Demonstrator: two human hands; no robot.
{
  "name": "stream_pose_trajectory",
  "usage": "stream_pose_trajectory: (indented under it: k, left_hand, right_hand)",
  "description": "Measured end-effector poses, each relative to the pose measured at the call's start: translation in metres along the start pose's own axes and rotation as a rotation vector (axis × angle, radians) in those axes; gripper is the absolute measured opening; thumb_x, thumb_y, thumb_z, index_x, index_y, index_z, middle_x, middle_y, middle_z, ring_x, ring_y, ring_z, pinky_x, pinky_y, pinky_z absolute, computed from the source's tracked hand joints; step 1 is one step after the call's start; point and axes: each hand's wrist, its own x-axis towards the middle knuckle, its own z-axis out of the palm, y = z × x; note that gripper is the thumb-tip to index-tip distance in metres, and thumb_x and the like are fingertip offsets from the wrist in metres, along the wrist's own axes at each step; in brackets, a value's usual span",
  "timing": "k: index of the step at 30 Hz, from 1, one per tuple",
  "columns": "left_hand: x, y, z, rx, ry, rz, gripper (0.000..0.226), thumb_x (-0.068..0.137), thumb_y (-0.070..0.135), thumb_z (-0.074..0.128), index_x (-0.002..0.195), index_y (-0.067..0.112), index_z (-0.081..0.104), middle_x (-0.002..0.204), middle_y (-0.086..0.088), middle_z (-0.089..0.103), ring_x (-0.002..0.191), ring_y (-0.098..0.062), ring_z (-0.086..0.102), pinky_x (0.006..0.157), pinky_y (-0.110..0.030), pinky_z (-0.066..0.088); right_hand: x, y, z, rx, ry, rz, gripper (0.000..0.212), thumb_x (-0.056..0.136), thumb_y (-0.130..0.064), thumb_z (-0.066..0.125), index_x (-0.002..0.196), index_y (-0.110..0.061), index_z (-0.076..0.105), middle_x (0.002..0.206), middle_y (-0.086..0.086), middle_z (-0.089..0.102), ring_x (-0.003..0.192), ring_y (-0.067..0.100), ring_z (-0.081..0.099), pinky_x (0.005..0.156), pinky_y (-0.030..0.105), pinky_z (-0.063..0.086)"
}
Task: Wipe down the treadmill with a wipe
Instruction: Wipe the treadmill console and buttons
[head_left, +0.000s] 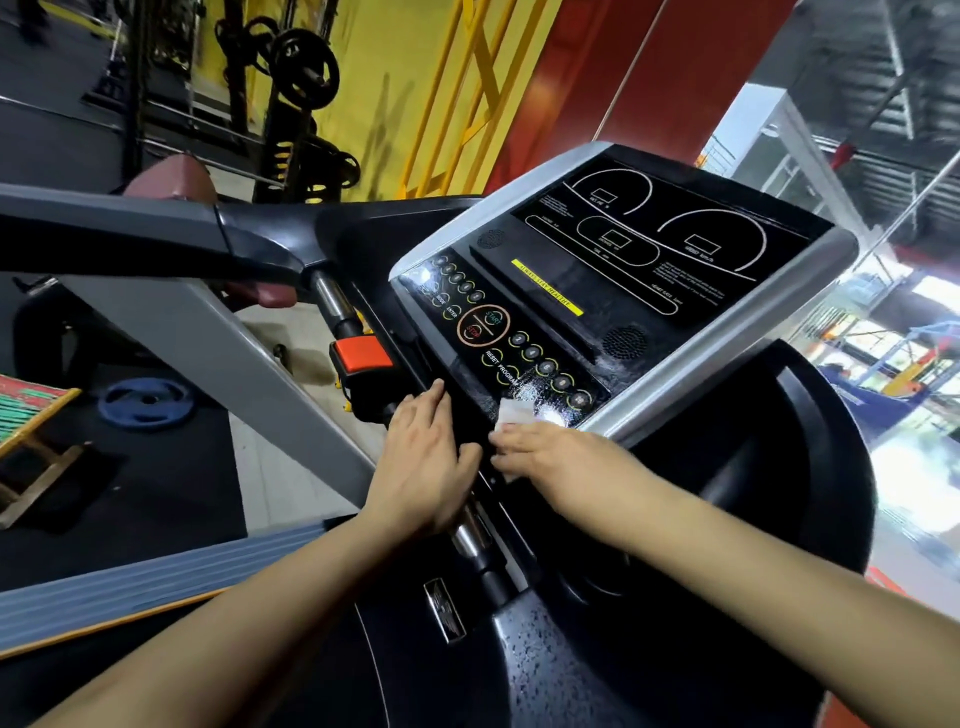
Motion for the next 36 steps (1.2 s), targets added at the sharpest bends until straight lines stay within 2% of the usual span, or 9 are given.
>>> stream_pose_trajectory:
  k: [4,7,10,16,22,24,28,33,36]
  left_hand:
    - [0.001,0.000,0.000,-0.003,-0.007,-0.007,0.085,0.085,0.049,0.015,0.160,0.011,0.026,0.170,-0.009,0.017,0.154,-0.023,0.011,0.122,-0.027,-0.007]
    - [0.005,-0.006,0.002,0.000,-0.017,0.024,0.094,0.076,0.054,0.006,0.161,0.018,0.027,0.169,-0.012,0.020,0.154,-0.026,0.015,0.123,-0.030,-0.004]
    - [0.007,-0.011,0.003,0.018,-0.052,0.073,0.092,0.077,0.055,0.007,0.161,0.024,0.027,0.167,-0.014,0.023,0.153,-0.030,0.021,0.124,-0.036,0.004]
    - [-0.005,0.018,-0.002,-0.013,-0.010,0.413,0.056,0.093,0.040,0.038,0.139,0.017,0.061,0.147,-0.012,0.055,0.129,-0.032,0.057,0.110,-0.043,0.044]
    - [-0.027,0.059,0.007,-0.157,-0.025,0.465,0.040,0.094,0.031,0.055,0.128,0.014,0.066,0.143,-0.002,0.058,0.125,-0.017,0.060,0.107,-0.024,0.045]
    - [-0.035,0.057,0.007,-0.105,-0.041,0.447,0.053,0.092,0.026,0.066,0.143,0.015,0.058,0.152,0.000,0.052,0.135,-0.017,0.053,0.110,-0.025,0.043]
    - [-0.044,0.058,0.008,-0.089,-0.093,0.427,0.062,0.094,0.026,0.067,0.152,0.013,0.048,0.159,-0.002,0.044,0.145,-0.015,0.041,0.114,-0.003,0.007]
    - [-0.041,0.054,0.012,-0.098,-0.105,0.436,0.066,0.090,0.019,0.070,0.151,0.011,0.048,0.157,-0.006,0.045,0.144,-0.018,0.042,0.115,-0.002,0.004]
    - [-0.039,0.055,0.012,-0.097,-0.080,0.413,0.061,0.092,0.022,0.069,0.150,0.015,0.050,0.156,-0.001,0.047,0.140,-0.015,0.046,0.113,-0.007,0.018]
  right_hand:
    - [-0.022,0.038,-0.025,-0.086,0.136,0.263,0.037,0.094,-0.016,0.057,0.127,-0.028,0.069,0.143,-0.007,0.059,0.128,0.019,0.059,0.095,0.040,0.056]
    - [-0.029,0.023,-0.018,-0.079,0.204,0.169,0.034,0.085,-0.017,0.055,0.109,-0.025,0.077,0.121,-0.002,0.073,0.104,0.024,0.072,0.073,0.042,0.064]
    - [-0.038,0.006,-0.012,-0.038,0.098,0.029,0.030,0.082,-0.016,0.061,0.105,-0.020,0.079,0.113,0.000,0.075,0.098,0.023,0.074,0.078,0.035,0.062]
    - [-0.062,0.062,-0.046,-0.175,0.425,0.413,0.030,0.073,-0.002,0.080,0.100,-0.015,0.078,0.104,0.003,0.076,0.097,0.027,0.072,0.091,0.040,0.058]
    - [-0.064,0.028,-0.029,-0.109,0.247,0.181,0.039,0.084,-0.024,0.044,0.107,-0.023,0.075,0.114,-0.004,0.074,0.106,0.020,0.069,0.092,0.035,0.058]
    - [-0.066,0.063,-0.050,-0.152,0.284,0.359,0.031,0.088,-0.022,0.050,0.109,-0.022,0.072,0.112,0.000,0.072,0.108,0.027,0.066,0.090,0.043,0.056]
    - [-0.057,0.103,-0.076,-0.273,0.322,0.653,0.019,0.094,-0.017,0.056,0.105,-0.018,0.072,0.105,0.004,0.071,0.106,0.031,0.061,0.094,0.042,0.047]
    - [-0.058,0.034,-0.041,-0.026,0.137,0.218,0.028,0.090,-0.022,0.051,0.110,-0.020,0.071,0.106,-0.001,0.071,0.103,0.024,0.062,0.098,0.038,0.047]
    - [-0.063,0.064,-0.060,-0.052,0.173,0.306,0.025,0.094,-0.023,0.053,0.114,-0.024,0.069,0.108,0.001,0.069,0.105,0.027,0.062,0.094,0.042,0.051]
